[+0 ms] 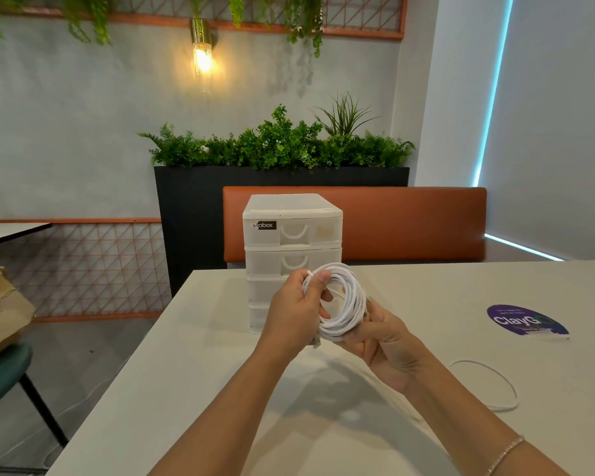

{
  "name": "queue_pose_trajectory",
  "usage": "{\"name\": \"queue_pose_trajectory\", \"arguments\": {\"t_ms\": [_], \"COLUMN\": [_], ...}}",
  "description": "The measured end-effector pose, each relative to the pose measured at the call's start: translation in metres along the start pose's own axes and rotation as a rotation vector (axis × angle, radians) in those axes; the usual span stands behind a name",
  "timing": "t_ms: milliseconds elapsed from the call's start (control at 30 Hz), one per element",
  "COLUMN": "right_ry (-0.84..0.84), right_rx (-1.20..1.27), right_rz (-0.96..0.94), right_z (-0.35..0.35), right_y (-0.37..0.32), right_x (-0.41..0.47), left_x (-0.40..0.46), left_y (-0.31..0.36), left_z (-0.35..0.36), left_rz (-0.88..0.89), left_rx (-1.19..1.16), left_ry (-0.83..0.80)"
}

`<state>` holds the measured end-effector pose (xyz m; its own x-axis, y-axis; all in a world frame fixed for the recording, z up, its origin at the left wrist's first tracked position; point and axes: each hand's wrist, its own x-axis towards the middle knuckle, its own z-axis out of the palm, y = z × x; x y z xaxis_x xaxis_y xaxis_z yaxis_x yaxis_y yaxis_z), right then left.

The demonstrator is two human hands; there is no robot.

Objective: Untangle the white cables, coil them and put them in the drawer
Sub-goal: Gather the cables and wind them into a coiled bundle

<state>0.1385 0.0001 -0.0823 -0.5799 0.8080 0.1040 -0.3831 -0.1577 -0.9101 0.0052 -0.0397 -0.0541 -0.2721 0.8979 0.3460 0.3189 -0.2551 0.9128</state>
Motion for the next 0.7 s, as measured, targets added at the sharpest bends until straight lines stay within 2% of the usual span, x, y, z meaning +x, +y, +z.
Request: {"name": "queue_pose_trajectory", "arguments": {"t_ms": [133, 267, 433, 567, 700], "right_ry": [-0.005, -0.078, -0.139, -0.142, -0.101], "right_rx": [-0.031, 0.039, 0.066, -0.003, -0.014], "right_rz": [-0.039, -0.094, -0.072, -0.037, -0.092], "right_z": [0.0006, 0.0023, 0.0013, 0.0001, -0.0004], "right_y": [0.0, 0.0004, 0.0016, -0.0014, -0.0023], "right_x": [0.0013, 0.002, 0.0023, 0.0003, 0.002], "left_x": [-0.0013, -0.0019, -0.0012, -0.0005, 0.0001], "left_y": [0.0033, 0.0045, 0.0028, 0.0027, 0.002], "left_z": [0.0007, 0.0022, 0.0016, -0.0001, 0.0001], "left_rz": [0.001, 0.004, 0.012, 0.005, 0.001], "left_rx": [-0.015, -0.03, -0.003, -0.022, -0.053], "left_ry": [-0.017, -0.033, -0.036, -0.037, -0.025]}}
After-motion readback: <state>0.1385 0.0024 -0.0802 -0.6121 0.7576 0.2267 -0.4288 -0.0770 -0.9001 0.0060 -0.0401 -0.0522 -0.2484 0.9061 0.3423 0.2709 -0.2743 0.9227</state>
